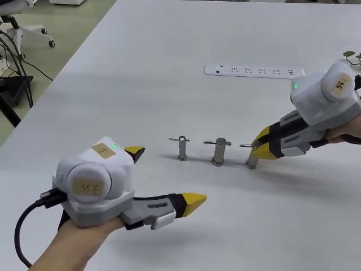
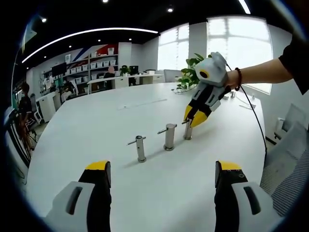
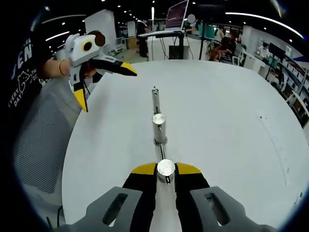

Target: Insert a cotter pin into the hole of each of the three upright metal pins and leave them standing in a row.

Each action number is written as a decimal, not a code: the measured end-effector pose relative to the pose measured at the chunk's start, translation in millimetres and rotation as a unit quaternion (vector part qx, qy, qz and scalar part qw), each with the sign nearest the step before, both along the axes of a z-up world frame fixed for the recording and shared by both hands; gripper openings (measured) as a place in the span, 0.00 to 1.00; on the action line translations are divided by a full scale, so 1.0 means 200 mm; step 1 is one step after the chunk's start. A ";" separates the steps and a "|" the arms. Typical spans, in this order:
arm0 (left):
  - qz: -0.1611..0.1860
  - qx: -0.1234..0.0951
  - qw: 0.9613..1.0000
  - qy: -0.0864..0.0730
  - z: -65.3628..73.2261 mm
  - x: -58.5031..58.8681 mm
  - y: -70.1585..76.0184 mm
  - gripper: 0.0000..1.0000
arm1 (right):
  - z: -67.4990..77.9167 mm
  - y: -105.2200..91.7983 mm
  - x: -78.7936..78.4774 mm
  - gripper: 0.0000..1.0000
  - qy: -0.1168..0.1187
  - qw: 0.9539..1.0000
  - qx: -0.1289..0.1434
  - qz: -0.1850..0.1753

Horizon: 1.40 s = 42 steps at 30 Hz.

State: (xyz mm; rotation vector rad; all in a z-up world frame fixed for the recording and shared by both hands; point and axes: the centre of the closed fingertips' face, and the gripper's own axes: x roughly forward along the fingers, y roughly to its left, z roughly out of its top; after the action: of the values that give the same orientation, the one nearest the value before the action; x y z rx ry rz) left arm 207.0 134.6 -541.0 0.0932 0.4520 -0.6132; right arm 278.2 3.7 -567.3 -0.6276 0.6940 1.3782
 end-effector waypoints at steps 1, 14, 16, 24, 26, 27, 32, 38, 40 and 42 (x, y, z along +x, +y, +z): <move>0.000 0.000 1.000 0.000 0.00 0.00 0.00 0.88 | 0.00 0.00 0.00 0.09 0.001 1.000 0.001 -0.002; -0.003 0.003 1.000 0.005 -0.01 -0.01 -0.01 0.88 | -0.01 0.01 0.00 0.10 0.003 1.000 0.001 -0.009; -0.003 0.005 1.000 0.006 -0.02 -0.01 0.00 0.88 | -0.01 0.00 0.02 0.13 -0.004 1.000 -0.001 -0.012; 0.000 0.005 1.000 0.005 -0.01 0.00 0.00 0.88 | 0.02 -0.01 0.02 0.17 -0.006 0.999 0.009 -0.033; 0.002 0.003 1.000 0.005 -0.01 0.00 0.01 0.88 | 0.04 -0.01 0.02 0.20 -0.004 0.999 0.018 -0.046; 0.002 0.002 1.000 0.006 -0.01 0.00 0.01 0.88 | 0.05 -0.01 0.02 0.22 -0.001 0.998 0.024 -0.061; 0.009 -0.007 1.000 0.009 0.01 0.00 0.01 0.87 | 0.10 -0.02 0.01 0.36 0.013 0.992 0.056 -0.114; 0.018 -0.007 1.000 0.006 0.04 0.04 0.03 0.85 | 0.16 0.00 -0.05 0.42 0.003 0.984 0.084 -0.159; 0.018 -0.004 1.000 0.003 0.06 0.05 0.03 0.84 | 0.17 0.00 -0.05 0.44 0.002 0.980 0.091 -0.176; 0.019 -0.003 1.000 -0.001 0.07 0.07 0.03 0.84 | 0.18 0.00 -0.07 0.44 -0.001 0.978 0.097 -0.183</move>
State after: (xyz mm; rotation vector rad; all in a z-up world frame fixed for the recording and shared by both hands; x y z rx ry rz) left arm 220.6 139.8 -526.9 0.0790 0.4484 -0.5769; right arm 264.8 3.6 -531.7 -0.3255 0.6284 1.0849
